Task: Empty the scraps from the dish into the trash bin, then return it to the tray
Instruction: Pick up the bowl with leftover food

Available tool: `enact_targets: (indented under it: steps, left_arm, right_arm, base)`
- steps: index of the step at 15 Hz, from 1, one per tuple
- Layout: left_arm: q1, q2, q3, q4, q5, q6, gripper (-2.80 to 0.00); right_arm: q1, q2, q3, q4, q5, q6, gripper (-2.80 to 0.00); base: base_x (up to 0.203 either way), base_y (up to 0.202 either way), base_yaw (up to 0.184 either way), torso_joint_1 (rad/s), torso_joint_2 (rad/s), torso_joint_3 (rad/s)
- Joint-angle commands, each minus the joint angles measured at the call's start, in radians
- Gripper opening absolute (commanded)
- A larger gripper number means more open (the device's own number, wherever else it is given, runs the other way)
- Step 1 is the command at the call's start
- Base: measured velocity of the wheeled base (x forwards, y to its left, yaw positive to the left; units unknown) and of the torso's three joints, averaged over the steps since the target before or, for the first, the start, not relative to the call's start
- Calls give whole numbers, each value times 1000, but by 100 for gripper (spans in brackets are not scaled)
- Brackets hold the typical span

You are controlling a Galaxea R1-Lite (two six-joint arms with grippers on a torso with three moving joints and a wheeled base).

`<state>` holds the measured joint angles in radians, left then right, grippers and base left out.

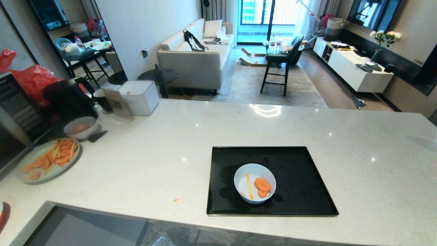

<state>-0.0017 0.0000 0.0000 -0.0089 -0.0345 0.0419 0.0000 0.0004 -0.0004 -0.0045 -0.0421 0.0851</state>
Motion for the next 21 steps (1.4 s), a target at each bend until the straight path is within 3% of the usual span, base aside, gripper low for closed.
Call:
enact_targets:
  steps: [1,9,14,17,21]
  left_arm:
    - [0,0,0,0,0,1,-280]
    - [0,0,0,0,-1,3,-280]
    - [0,1,-10,10,11,-28,-280]
    - [0,59,-117,75,-6,-32,-280]
    - [-2,277,-288,95,-106,-16,-280]
  right_arm:
    - [0,0,0,0,0,1,-280]
    - [0,0,-1,0,0,1,-280]
    - [1,0,0,-1,1,1,-280]
    - [0,0,0,0,-1,1,-280]
    - [0,0,0,0,1,1,-280]
  base:
    - [0,0,0,0,0,0]
    - [0,0,0,0,0,0]
    - [0,0,0,0,0,0]
    - [0,0,0,0,0,0]
    - [0,0,0,0,0,0]
